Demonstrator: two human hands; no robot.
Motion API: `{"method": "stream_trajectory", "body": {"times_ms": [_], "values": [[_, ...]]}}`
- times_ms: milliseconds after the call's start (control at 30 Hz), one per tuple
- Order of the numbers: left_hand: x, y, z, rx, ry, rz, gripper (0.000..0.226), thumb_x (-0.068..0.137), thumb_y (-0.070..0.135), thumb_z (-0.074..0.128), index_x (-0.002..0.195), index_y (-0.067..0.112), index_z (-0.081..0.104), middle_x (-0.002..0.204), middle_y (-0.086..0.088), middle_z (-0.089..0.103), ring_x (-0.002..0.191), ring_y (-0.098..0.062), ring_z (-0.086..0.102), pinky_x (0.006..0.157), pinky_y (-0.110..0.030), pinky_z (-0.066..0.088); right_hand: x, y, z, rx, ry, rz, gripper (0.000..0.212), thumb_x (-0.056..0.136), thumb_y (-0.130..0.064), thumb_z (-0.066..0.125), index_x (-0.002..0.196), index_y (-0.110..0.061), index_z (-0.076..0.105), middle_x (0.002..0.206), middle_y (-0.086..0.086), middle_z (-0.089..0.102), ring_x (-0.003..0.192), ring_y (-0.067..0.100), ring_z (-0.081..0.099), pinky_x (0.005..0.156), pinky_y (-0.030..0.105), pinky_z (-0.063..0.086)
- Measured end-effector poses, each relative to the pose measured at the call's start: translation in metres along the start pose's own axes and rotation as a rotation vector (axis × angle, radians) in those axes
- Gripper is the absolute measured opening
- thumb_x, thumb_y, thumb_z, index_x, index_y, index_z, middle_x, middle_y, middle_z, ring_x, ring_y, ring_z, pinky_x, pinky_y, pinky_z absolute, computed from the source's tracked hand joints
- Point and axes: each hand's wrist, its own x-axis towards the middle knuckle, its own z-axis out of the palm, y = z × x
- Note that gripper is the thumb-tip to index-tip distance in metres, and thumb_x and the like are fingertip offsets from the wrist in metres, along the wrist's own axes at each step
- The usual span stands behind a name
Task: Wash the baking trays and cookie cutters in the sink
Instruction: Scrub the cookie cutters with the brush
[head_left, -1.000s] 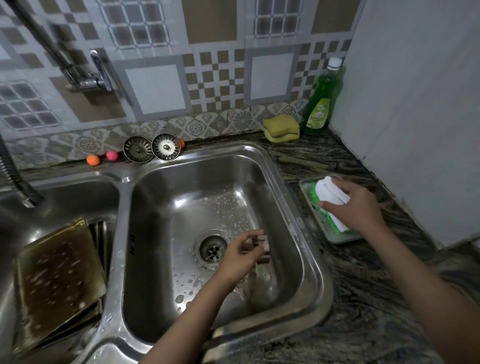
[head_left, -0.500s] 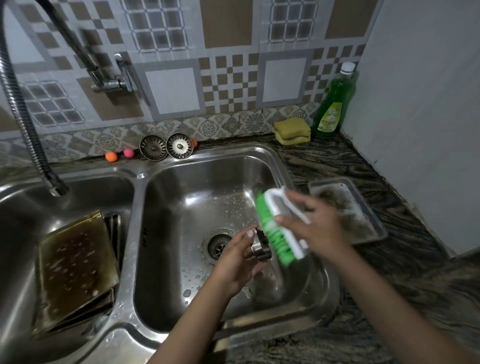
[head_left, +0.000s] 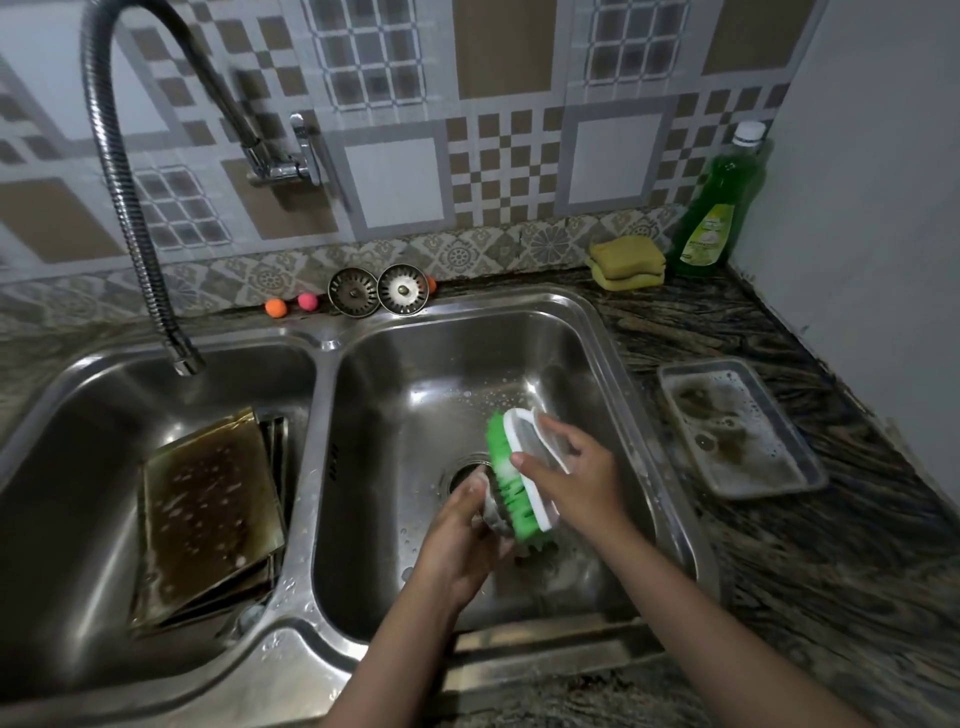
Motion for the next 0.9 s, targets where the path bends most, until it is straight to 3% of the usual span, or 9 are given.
{"method": "stream_trajectory", "body": {"times_ms": [67,167,267,433,533,633,733,800,900], "values": [[0.000,0.003,0.005,-0.016,-0.031,0.011,0.028,0.085,0.025,0.055,0.109,0.016,0.066,0.100,-0.015,0.071,0.085,-0.029,0.069,0.070,-0.042,0.059,-0.011,0.003,0.003,0.056,-0.078,-0.035,0.058,0.068,-0.015,0.085,0.121,-0.024,0.064,0.102,-0.024,0.066,0.093,-0.006,0.065,0.070,0.012,0.052],[-0.002,0.004,0.005,-0.008,-0.035,0.012,0.031,0.080,0.023,0.057,0.108,0.014,0.067,0.092,-0.013,0.072,0.079,-0.027,0.070,0.065,-0.042,0.059,-0.016,0.008,0.002,0.026,-0.106,-0.051,0.061,0.070,-0.015,0.084,0.126,-0.023,0.061,0.117,-0.013,0.065,0.103,-0.001,0.063,0.083,0.020,0.053],[-0.004,-0.003,0.001,0.066,0.046,-0.031,0.027,0.086,0.028,0.056,0.111,0.020,0.063,0.084,-0.007,0.069,0.066,-0.018,0.064,0.053,-0.028,0.051,-0.007,0.013,-0.009,-0.057,-0.049,-0.033,0.060,0.069,-0.017,0.084,0.125,-0.021,0.062,0.110,-0.013,0.065,0.100,-0.001,0.062,0.076,0.009,0.049],[-0.003,-0.002,-0.005,0.097,0.106,-0.066,0.016,0.090,0.033,0.058,0.101,0.025,0.066,0.090,-0.001,0.071,0.082,-0.019,0.065,0.066,-0.029,0.040,0.007,0.011,-0.018,-0.187,0.002,-0.020,0.062,0.066,-0.025,0.086,0.123,-0.026,0.062,0.107,-0.010,0.063,0.095,0.012,0.062,0.070,0.016,0.051],[-0.004,0.002,-0.010,0.321,0.150,0.060,0.037,0.076,0.030,0.075,0.111,0.029,0.064,0.097,0.006,0.073,0.087,-0.010,0.069,0.067,-0.026,0.045,0.019,-0.006,-0.025,-0.069,0.091,0.052,0.063,0.066,-0.026,0.086,0.124,-0.025,0.061,0.103,-0.013,0.064,0.081,0.004,0.067,0.057,0.014,0.052],[-0.004,0.001,-0.011,0.593,0.225,0.213,0.071,0.051,0.018,0.087,0.116,0.016,0.059,0.111,-0.012,0.062,0.103,-0.026,0.064,0.068,-0.028,0.056,0.019,-0.018,-0.027,0.156,-0.003,0.091,0.055,0.063,-0.024,0.087,0.113,-0.031,0.067,0.099,-0.005,0.072,0.080,0.009,0.072,0.059,0.021,0.055],[-0.008,0.004,-0.008,0.698,0.163,0.320,0.072,0.039,0.021,0.082,0.101,0.024,0.048,0.107,-0.013,0.057,0.095,-0.023,0.063,0.075,-0.034,0.058,0.007,-0.014,-0.020,0.208,-0.116,0.192,0.052,0.054,-0.033,0.086,0.103,-0.033,0.069,0.108,0.003,0.070,0.086,0.022,0.072,0.067,0.036,0.059],[-0.010,0.008,-0.007,0.771,0.133,0.402,0.070,0.043,0.017,0.081,0.101,0.028,0.045,0.104,-0.006,0.059,0.089,-0.013,0.062,0.074,-0.030,0.056,0.002,-0.005,-0.017,0.284,-0.087,0.326,0.057,0.057,-0.030,0.083,0.111,-0.024,0.068,0.107,0.008,0.071,0.087,0.025,0.072,0.072,0.042,0.059],[-0.012,0.010,-0.008,0.623,0.100,0.457,0.069,0.052,-0.003,0.084,0.106,0.023,0.049,0.099,-0.001,0.063,0.079,-0.002,0.067,0.067,-0.020,0.054,-0.008,0.004,-0.015,0.417,-0.136,0.542,0.055,0.063,-0.032,0.078,0.115,-0.016,0.067,0.099,0.012,0.074,0.081,0.025,0.072,0.062,0.033,0.057]]}}
